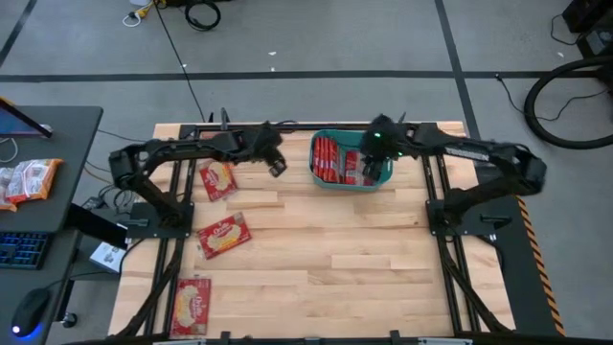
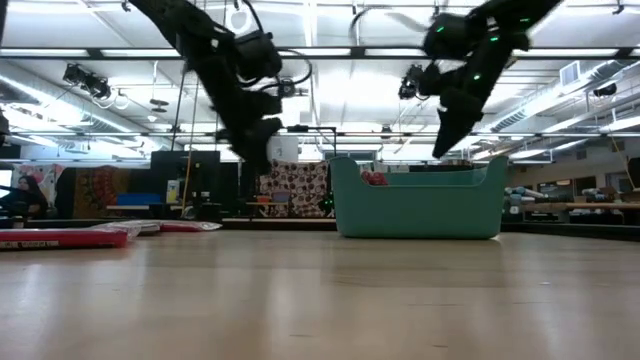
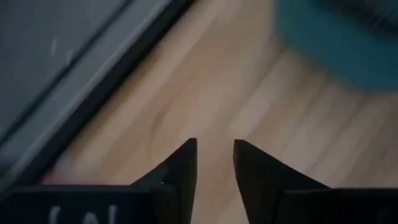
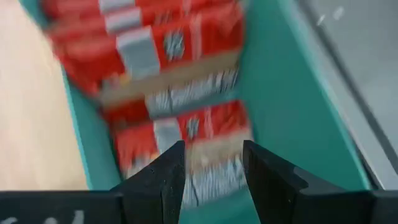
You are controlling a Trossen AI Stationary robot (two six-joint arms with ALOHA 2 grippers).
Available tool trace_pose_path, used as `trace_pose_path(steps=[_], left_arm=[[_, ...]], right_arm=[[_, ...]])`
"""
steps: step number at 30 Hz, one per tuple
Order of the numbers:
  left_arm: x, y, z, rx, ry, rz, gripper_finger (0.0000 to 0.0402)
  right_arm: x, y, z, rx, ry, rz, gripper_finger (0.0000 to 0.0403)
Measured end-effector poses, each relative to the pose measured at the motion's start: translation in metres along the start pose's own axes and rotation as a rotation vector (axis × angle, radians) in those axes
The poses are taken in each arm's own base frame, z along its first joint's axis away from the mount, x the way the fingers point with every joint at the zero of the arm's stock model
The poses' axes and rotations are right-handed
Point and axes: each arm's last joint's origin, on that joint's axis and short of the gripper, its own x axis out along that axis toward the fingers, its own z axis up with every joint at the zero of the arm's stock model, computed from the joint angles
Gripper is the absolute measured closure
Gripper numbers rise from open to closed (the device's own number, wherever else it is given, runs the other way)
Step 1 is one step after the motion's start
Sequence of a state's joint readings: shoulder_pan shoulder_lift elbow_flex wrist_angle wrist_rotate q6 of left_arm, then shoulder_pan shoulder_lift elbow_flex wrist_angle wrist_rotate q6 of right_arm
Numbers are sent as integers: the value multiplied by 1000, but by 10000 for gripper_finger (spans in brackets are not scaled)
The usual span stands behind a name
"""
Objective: Sort popcorn bags into baskets
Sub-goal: Put the popcorn bag into the bin
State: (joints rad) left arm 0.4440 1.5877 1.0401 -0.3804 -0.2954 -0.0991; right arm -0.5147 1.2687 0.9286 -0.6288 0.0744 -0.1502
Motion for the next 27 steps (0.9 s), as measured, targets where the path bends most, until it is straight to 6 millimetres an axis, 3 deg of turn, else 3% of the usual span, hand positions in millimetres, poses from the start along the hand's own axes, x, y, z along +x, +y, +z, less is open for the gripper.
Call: trace_pose_path(steps=[3,6,12,17,24,27], left_arm=[[21,-4,14,79,-144,-9,284],[47,-10,16,186,-199,-37,288],[77,-21,9,280,-219,-107,296],[83,-28,10,284,-267,-190,296],[84,-53,5,374,-297,-333,296],[85,-53,3,415,-291,-321,296]], right_arm=[[15,-10,13,-6,204,13,239],[40,-23,21,113,351,42,240],[91,-33,6,453,612,-37,245],[119,-31,-2,483,675,-245,247],[134,-25,-1,426,648,-252,254],[125,-24,7,409,608,-228,254]])
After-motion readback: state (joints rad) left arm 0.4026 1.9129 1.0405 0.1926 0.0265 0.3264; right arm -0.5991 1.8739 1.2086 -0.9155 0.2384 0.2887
